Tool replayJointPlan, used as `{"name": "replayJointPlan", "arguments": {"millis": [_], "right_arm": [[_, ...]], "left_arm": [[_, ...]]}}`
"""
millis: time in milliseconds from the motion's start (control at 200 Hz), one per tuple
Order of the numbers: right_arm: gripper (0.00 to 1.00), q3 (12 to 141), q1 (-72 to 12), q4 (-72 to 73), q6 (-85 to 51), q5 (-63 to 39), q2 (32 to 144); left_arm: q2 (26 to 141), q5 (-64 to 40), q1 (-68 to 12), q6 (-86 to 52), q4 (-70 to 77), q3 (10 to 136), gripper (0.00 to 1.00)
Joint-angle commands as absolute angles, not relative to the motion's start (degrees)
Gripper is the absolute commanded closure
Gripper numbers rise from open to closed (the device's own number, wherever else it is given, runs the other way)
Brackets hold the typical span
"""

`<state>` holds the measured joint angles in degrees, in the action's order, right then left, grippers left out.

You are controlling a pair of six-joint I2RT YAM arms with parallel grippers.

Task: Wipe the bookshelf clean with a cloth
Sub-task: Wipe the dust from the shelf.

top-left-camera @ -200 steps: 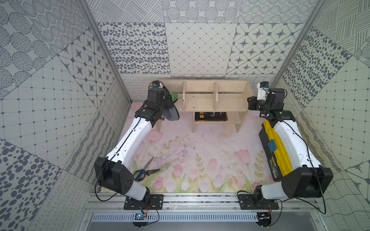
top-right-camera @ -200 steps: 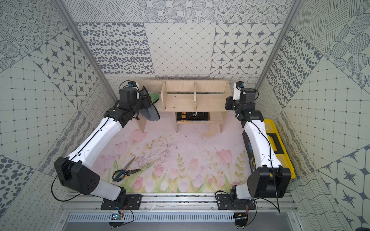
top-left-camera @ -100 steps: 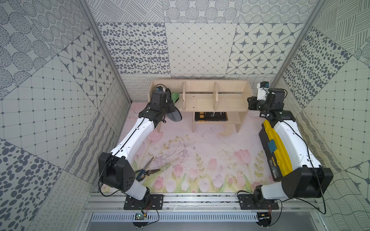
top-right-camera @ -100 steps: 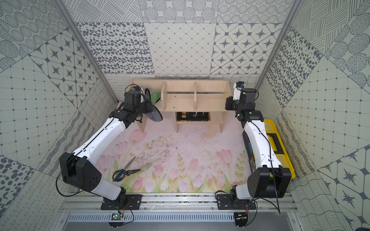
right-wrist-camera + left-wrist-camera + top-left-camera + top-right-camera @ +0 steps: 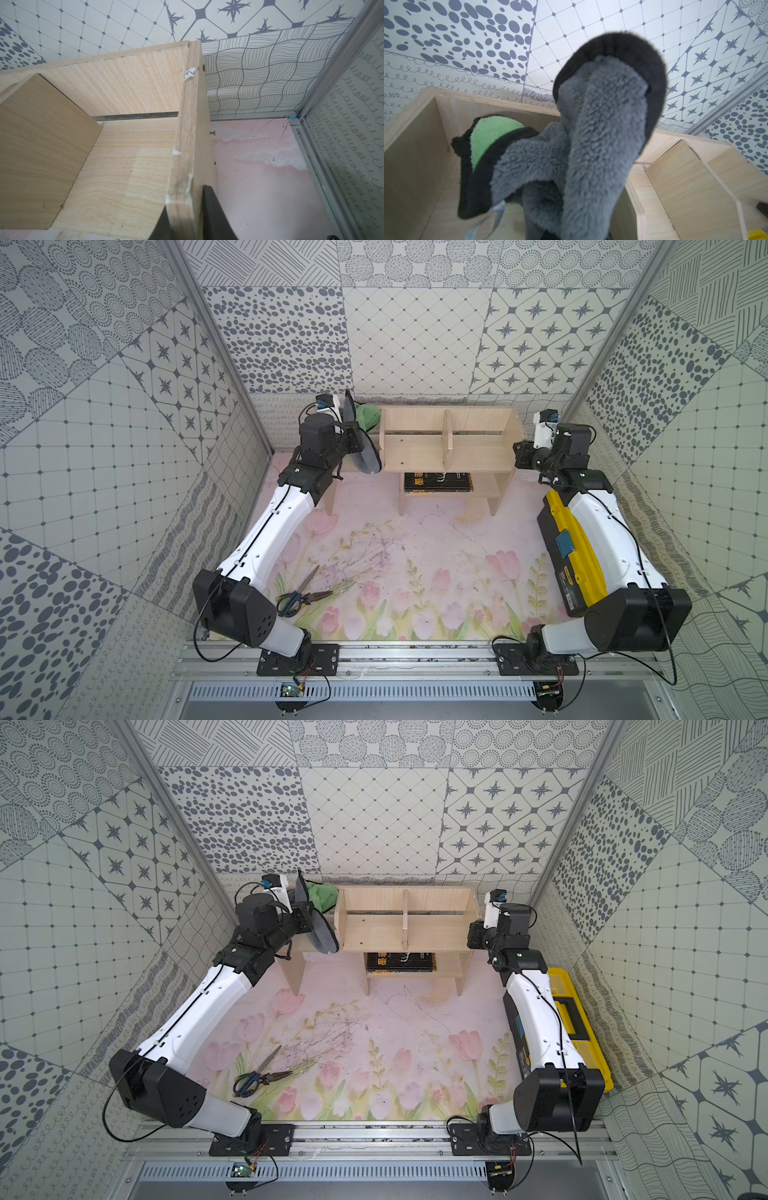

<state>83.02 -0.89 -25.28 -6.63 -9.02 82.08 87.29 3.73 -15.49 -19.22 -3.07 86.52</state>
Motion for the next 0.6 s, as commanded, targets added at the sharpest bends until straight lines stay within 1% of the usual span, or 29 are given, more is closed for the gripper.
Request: {"name": "replayJointPlan", "arguments": {"millis": [0,65,180,200,295,365,475,595], "right_arm": [[1.0,80.95,-4.18,-29.27,-12.99,-25.14,80.9],[1.0,80.88,-4.17,-29.19,-12.92,-25.15,80.85],[1.0,80.95,-4.18,-29.21,-12.75,-25.22,80.82],[1.0,80.95,-4.13,-29.16,-12.74,-25.22,80.84],[1.0,81.04,-4.15,-29.09,-12.83,-25.75,81.11],[1.0,80.95,-4.17,-29.09,-12.84,-25.97,81.21],[1.0,80.84,-4.21,-29.04,-12.75,-25.77,81.12],[1.0,80.68,-4.23,-28.93,-12.74,-25.66,80.76]], "left_arm": [[87.82,5.39,-16.62,-16.8,21.53,75.39,1.0],[87.82,7.6,-17.4,-15.2,23.27,71.66,1.0],[87.4,9.05,-19.34,-12.09,17.89,69.54,1.0],[87.03,9.05,-19.63,-11.71,17.29,68.97,0.96],[84.29,10.29,-20.65,-10.56,15.31,66.36,0.69],[82.2,12.39,-20.81,-10.92,11.63,66.74,0.55],[80.03,16.28,-20.69,-12.39,1.96,70.2,0.45],[79.19,16.65,-19.94,-15.43,-7.04,74.19,0.36]]}}
